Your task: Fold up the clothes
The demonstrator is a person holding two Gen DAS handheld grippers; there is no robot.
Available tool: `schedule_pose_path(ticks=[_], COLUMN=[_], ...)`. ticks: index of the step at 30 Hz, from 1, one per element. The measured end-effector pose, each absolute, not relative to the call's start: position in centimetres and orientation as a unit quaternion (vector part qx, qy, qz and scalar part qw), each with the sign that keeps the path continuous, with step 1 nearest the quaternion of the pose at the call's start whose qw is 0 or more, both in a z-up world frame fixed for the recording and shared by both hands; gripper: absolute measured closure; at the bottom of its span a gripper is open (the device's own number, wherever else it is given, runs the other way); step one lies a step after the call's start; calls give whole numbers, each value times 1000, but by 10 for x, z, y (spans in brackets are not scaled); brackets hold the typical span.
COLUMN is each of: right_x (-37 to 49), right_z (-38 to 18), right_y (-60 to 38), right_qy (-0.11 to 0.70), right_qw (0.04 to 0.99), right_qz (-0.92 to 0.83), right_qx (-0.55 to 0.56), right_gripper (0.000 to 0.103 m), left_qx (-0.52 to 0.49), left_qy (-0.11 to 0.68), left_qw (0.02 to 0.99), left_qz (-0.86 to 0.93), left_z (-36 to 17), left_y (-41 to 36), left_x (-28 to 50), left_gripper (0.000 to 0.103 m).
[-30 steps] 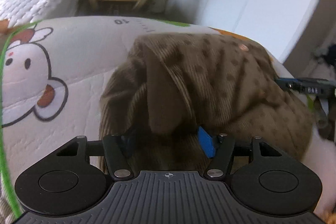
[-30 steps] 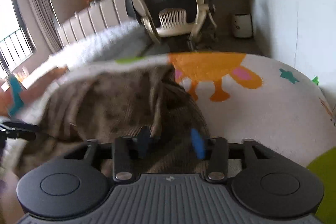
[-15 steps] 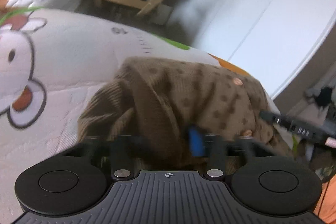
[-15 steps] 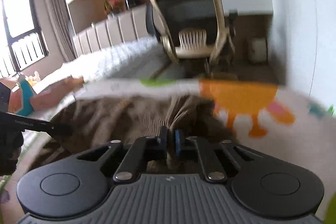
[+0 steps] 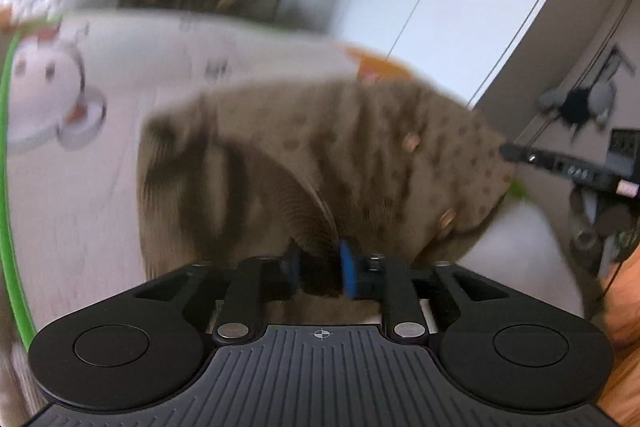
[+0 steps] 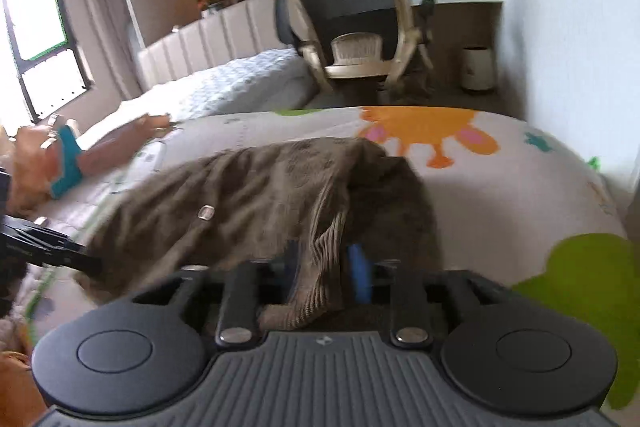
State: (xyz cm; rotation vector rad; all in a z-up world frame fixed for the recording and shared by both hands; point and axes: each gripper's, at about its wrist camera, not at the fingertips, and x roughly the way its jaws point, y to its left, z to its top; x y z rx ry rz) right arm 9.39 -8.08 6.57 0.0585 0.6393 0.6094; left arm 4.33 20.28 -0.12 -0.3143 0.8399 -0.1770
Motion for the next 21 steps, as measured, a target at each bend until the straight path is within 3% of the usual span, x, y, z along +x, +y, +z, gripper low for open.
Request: schedule_pose_path(ticks=[2,4,7,11,15,21], right_x=[98,106,120,140,137,119], right_z=[72,83,89,68,24,32], right_y=[-82,-77,-52,2,47,35], right_qy=[296,280,259,261,276,276], right_qw=[909,910,904,890,895,894], right_qz=[291,302,337,373,339,338], right_qx=[34,46,43,9,-94,-97], right_gripper=[56,48,44,43,37,35], left_qx=[-152,-168,-210,-247,-282,-245], left_qy=[413,393,338,295,256,334], left_qw=[894,900,913,918,910,900], left_qz=[-83,-83,-90,-95,-162,-135], left_z=[-10,-3,13,21,23,-23], left_y=[207,216,235,243,226,198], left_x=[44,44,52,76,105,143], left_gripper=[56,28,9,9,9,7])
